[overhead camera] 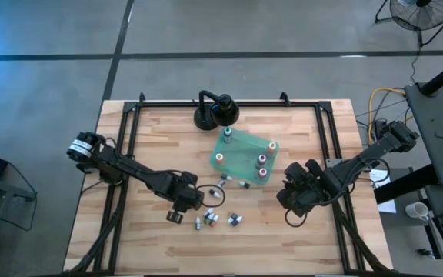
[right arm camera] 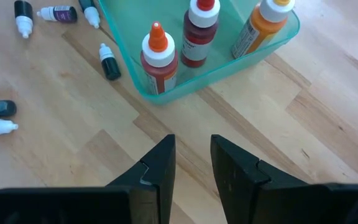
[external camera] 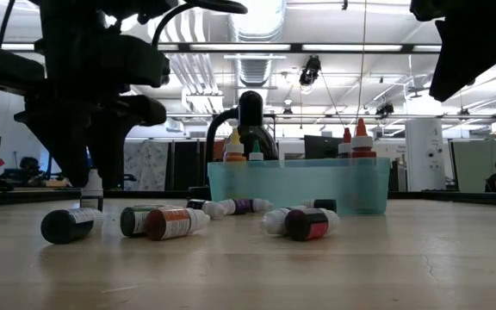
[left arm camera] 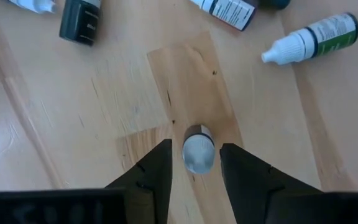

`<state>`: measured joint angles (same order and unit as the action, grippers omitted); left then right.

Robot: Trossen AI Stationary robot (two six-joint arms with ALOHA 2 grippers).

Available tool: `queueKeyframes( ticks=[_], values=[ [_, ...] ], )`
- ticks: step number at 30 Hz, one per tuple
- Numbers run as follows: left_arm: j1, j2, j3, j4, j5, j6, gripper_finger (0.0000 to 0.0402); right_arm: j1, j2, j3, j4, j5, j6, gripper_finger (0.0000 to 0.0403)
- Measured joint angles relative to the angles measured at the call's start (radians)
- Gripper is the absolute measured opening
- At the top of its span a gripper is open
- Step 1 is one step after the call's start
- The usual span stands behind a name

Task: Pick & Place food coloring
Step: Put the small red food coloring bottle into the bin

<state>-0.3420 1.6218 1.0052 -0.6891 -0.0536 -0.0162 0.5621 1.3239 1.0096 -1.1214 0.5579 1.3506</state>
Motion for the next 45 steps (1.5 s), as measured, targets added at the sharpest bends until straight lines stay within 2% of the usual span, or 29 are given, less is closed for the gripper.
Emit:
queueKeyframes(
  ticks=[18, 27, 32, 39, 45],
  values=[
    [0.001, 0.000, -0.013, 0.027, -0.018, -0.005, 0.0107, 0.000, 0.000, 0.000, 0.000, 0.001, 0.008, 0.0093],
    [0.002, 0.000, -0.016, 0.027, -0.018, -0.006, 0.0055, 0.000, 0.000, 0.000, 0.001, 0.001, 0.011, 0.0093],
    [0.002, -0.001, -0.010, 0.019, -0.019, -0.021, 0.0047, 0.000, 0.000, 0.000, 0.001, 0.001, 0.011, 0.0093],
    [0.090, -0.004, 0.088, -0.092, -0.018, -0.129, 0.0044, 0.000, 0.000, 0.000, 0.002, 0.001, 0.012, 0.0093],
    [0.242, -0.006, 0.302, -0.289, -0.019, -0.136, 0.0035, 0.000, 0.000, 0.000, 0.002, -0.003, 0.039, 0.0093]
  ],
)
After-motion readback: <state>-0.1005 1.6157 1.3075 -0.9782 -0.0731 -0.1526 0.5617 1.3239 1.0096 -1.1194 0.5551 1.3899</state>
